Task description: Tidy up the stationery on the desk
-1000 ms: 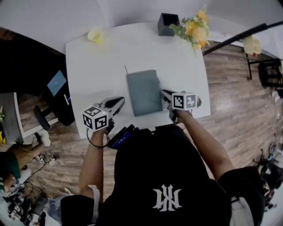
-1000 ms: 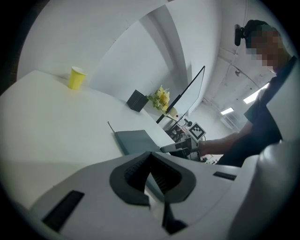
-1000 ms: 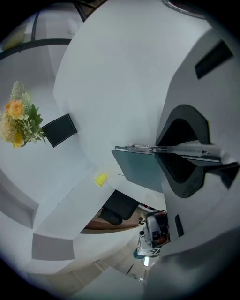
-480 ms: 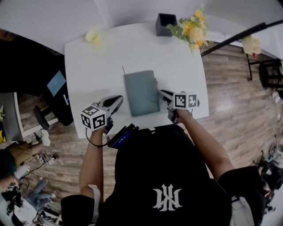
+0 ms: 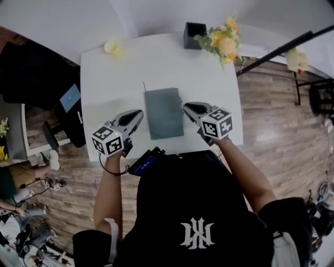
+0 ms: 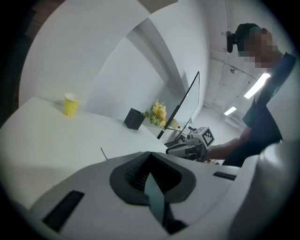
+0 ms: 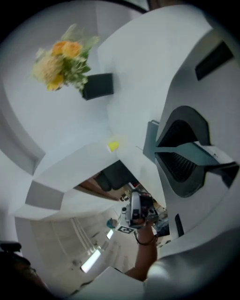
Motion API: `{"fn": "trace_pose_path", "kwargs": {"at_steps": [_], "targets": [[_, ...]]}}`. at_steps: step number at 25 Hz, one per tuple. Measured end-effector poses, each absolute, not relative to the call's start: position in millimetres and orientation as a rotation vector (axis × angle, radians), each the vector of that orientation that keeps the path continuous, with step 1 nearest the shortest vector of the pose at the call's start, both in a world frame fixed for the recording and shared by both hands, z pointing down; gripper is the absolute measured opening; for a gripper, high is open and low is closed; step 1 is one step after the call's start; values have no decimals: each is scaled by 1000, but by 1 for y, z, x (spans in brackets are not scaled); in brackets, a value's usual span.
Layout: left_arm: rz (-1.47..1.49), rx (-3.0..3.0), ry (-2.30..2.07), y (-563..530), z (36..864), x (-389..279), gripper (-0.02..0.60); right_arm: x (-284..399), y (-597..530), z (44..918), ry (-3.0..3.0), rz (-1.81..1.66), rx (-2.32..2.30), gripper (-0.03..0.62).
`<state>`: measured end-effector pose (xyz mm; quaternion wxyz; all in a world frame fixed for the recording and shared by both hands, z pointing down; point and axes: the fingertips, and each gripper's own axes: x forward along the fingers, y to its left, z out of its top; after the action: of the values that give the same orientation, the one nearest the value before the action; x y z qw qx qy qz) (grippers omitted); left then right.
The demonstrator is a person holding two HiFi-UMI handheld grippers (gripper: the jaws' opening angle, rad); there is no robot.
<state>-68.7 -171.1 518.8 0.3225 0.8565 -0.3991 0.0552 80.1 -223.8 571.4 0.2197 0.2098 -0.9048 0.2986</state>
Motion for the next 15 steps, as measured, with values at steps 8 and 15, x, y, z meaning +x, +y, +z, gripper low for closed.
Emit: {"fn": "trace_pose_path", "kwargs": {"at_steps": [8,15], "targets": [[86,2416,-1300,-173,411,-76,3,58,-222,430,-2935,429,266,49],[-16,2473,-1441,-135,338,-55,3,78,-192,336,-3203,283,129,49]]}}
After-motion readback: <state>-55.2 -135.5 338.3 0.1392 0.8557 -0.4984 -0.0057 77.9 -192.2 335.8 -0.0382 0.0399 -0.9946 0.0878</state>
